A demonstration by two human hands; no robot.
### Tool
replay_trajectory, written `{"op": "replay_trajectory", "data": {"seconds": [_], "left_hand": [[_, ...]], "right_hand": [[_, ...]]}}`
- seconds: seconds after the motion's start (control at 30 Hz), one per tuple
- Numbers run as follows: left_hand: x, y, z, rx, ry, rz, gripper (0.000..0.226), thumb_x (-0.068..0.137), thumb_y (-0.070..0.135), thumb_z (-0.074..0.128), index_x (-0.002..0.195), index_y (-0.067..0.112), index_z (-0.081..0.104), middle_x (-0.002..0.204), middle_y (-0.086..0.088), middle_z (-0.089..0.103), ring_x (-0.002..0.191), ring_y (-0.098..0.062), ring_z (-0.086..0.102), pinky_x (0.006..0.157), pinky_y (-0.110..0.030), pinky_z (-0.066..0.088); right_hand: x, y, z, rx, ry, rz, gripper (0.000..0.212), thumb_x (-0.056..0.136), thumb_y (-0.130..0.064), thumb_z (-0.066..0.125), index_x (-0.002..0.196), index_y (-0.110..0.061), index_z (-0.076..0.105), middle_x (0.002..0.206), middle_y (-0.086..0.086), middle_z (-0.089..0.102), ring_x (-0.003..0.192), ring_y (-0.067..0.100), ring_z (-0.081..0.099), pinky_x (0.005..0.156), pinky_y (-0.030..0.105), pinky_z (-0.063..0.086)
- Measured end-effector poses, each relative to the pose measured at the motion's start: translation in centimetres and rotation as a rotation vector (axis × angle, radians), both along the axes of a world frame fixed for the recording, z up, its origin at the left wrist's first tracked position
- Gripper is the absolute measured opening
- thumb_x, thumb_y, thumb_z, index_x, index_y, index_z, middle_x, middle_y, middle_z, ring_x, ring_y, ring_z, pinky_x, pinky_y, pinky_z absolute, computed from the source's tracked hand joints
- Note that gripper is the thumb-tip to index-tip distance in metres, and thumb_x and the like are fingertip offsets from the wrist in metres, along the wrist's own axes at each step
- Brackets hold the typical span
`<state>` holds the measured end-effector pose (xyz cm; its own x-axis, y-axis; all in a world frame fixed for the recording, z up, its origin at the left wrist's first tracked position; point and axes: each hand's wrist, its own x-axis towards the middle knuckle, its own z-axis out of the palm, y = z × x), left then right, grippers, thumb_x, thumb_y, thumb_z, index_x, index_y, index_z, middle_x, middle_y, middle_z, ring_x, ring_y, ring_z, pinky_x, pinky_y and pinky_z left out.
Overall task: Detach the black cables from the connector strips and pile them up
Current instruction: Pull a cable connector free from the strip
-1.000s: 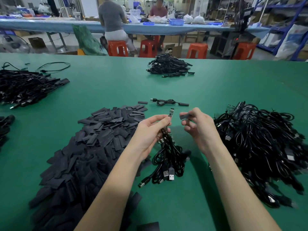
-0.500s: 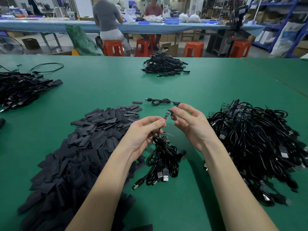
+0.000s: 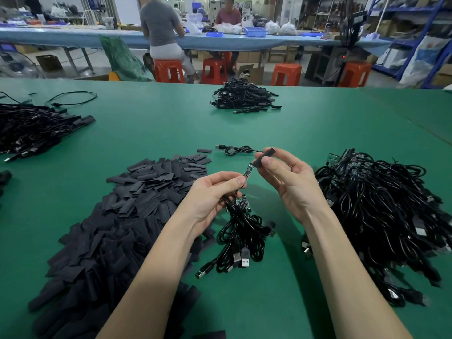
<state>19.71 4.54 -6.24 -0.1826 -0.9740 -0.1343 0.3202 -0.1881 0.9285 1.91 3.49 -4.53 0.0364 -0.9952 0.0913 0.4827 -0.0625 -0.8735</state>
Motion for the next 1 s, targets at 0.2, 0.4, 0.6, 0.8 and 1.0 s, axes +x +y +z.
{"op": "replay_trajectory", "data": {"seconds": [0.2,0.4,0.6,0.8,1.0], "left_hand": [[0.1,-0.1,-0.1,-0.001,-0.008,0.001,0.024,0.070,0.016,0.081,0.092,0.009,0.074,0.081,-0.003,0.075,0.061,-0.007,0.065,0.057,-0.013,0.050],[0.4,0.0,0.0,-0.064,-0.103,-0.018,0.013,0.076,0.013,0.081,0.088,0.011,0.076,0.080,-0.004,0.075,0.061,-0.008,0.064,0.059,-0.014,0.049],[1.2,0.0,0.3,-0.154,-0.231,-0.074,0.010,0.070,0.023,0.085,0.079,0.021,0.081,0.083,-0.007,0.077,0.064,-0.010,0.066,0.068,-0.017,0.054],[1.7,0.0,0.3,-0.174,-0.240,-0.177,0.018,0.069,0.027,0.087,0.085,0.021,0.080,0.082,-0.004,0.075,0.065,-0.010,0.065,0.067,-0.017,0.052],[1.8,-0.2,0.3,-0.176,-0.262,-0.219,0.022,0.069,0.029,0.087,0.088,0.019,0.080,0.083,-0.004,0.074,0.066,-0.010,0.064,0.067,-0.016,0.051]], "right_hand": [[0.1,0.0,-0.1,-0.012,0.004,-0.008,0.019,0.077,-0.005,0.074,0.097,-0.007,0.072,0.093,0.009,0.079,0.086,0.014,0.074,0.080,0.022,0.057],[0.0,-0.2,-0.4,-0.005,0.021,0.003,0.022,0.080,-0.001,0.072,0.101,-0.002,0.069,0.094,0.011,0.078,0.086,0.016,0.075,0.080,0.023,0.058],[-0.6,0.0,-0.4,0.007,0.061,0.111,0.027,0.075,-0.004,0.074,0.101,-0.004,0.069,0.099,0.014,0.078,0.088,0.019,0.075,0.079,0.022,0.058],[-1.7,0.3,-0.1,0.068,0.111,0.255,0.026,0.076,-0.003,0.070,0.101,-0.006,0.068,0.101,0.015,0.077,0.088,0.017,0.075,0.076,0.023,0.059],[-2.0,0.6,0.0,0.096,0.146,0.299,0.025,0.075,-0.005,0.072,0.100,-0.009,0.067,0.102,0.015,0.077,0.091,0.017,0.075,0.075,0.022,0.059]]}}
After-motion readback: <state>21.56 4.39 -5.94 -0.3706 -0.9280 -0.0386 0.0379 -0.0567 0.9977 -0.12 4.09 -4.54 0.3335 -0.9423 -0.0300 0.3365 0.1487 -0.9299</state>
